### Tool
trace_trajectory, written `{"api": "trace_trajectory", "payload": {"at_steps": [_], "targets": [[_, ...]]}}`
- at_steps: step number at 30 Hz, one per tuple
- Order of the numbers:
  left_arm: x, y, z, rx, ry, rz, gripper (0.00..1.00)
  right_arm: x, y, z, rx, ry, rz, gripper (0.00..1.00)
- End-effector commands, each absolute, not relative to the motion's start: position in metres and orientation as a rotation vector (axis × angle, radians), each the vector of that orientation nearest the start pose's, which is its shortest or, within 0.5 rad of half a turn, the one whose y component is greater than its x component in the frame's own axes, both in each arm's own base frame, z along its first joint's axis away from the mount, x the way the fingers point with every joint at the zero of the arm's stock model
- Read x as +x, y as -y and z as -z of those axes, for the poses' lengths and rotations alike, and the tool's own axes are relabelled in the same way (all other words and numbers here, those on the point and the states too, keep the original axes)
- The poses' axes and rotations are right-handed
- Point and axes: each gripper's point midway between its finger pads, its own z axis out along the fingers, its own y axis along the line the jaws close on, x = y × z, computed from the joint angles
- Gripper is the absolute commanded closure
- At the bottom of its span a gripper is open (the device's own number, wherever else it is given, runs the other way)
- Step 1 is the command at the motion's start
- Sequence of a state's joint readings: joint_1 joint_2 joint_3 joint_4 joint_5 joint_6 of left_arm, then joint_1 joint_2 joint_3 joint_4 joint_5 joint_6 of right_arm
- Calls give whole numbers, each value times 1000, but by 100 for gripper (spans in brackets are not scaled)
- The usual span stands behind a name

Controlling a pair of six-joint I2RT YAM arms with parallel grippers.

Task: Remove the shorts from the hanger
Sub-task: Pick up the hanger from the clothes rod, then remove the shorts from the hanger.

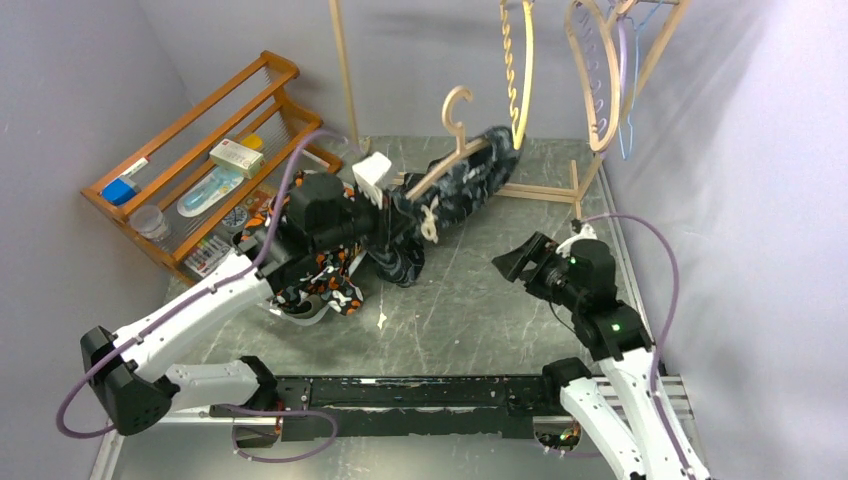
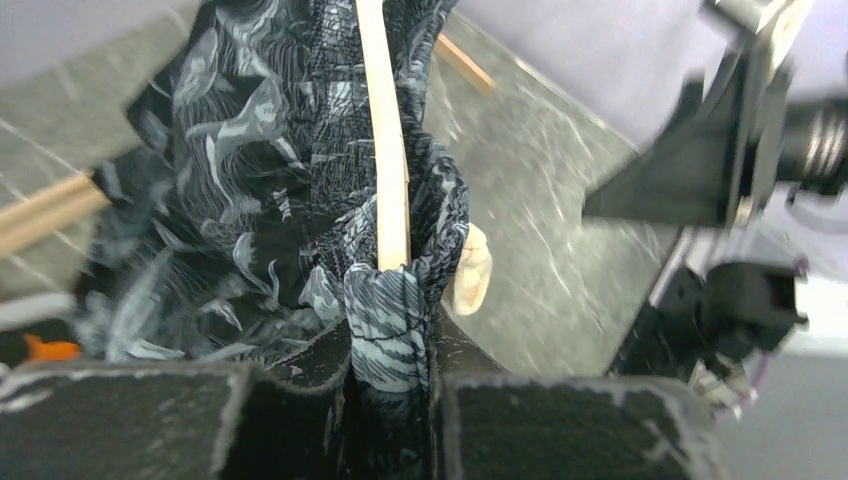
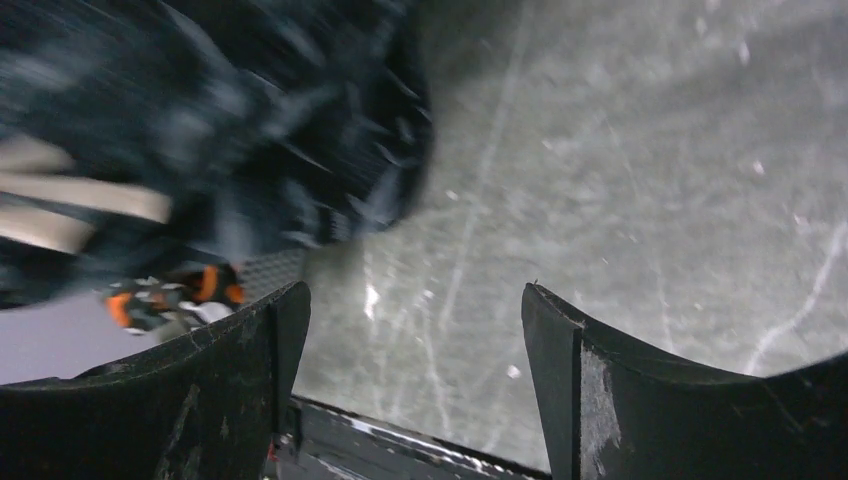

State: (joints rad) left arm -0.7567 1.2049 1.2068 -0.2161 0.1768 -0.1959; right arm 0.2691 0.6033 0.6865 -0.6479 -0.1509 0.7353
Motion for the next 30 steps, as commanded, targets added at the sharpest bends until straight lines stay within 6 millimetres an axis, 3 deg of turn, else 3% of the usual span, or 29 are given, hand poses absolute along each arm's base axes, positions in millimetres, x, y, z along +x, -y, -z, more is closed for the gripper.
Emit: {"api": "trace_trajectory", "payload": {"at_steps": [1, 8, 12, 20, 25, 30], "targets": [[239, 317, -348, 589, -1572, 881, 93, 209, -116, -249, 366, -2008, -814, 19], [199, 339, -300, 560, -1648, 809, 93, 203, -131, -296, 341, -1906, -970, 20], [175, 356, -274, 583, -1691, 772, 93, 203, -141, -299, 399, -1877, -1089, 21], [135, 389, -247, 648, -1738, 757, 93, 208, -174, -273, 474, -1900, -1392, 28], [120, 403, -241, 679, -1740, 782, 93, 215, -174, -235, 551, -2010, -1343, 38], [116, 408, -235, 684, -1765, 779, 93, 214, -170, -229, 593, -2005, -1326, 68]]}}
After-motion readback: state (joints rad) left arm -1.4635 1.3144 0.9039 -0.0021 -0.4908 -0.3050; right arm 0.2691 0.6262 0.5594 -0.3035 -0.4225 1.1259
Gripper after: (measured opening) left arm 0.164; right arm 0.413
